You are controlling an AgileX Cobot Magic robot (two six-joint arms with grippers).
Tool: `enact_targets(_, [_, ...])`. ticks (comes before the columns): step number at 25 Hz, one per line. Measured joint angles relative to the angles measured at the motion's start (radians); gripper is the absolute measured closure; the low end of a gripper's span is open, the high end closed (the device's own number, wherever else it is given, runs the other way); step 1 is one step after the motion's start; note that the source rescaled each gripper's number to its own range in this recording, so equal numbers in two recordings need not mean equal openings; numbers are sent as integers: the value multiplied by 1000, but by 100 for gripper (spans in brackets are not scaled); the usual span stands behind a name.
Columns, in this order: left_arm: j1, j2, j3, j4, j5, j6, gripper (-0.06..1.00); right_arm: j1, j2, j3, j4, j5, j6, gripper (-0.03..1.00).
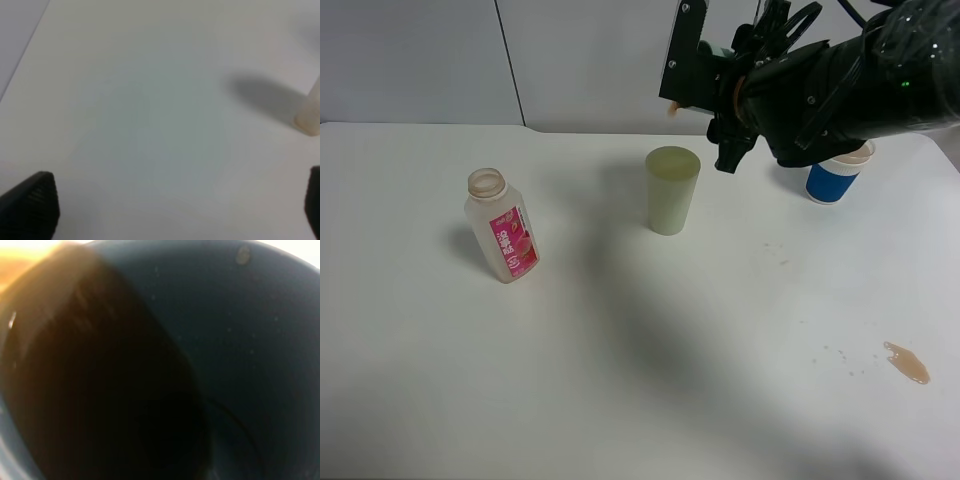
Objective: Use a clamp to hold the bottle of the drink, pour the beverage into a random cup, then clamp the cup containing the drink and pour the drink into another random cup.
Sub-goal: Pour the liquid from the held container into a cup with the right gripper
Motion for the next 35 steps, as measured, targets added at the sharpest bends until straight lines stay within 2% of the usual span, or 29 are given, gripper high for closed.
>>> enact_targets(35, [0,0,0,0,0,0,-6,1,0,0,0,7,-178,95])
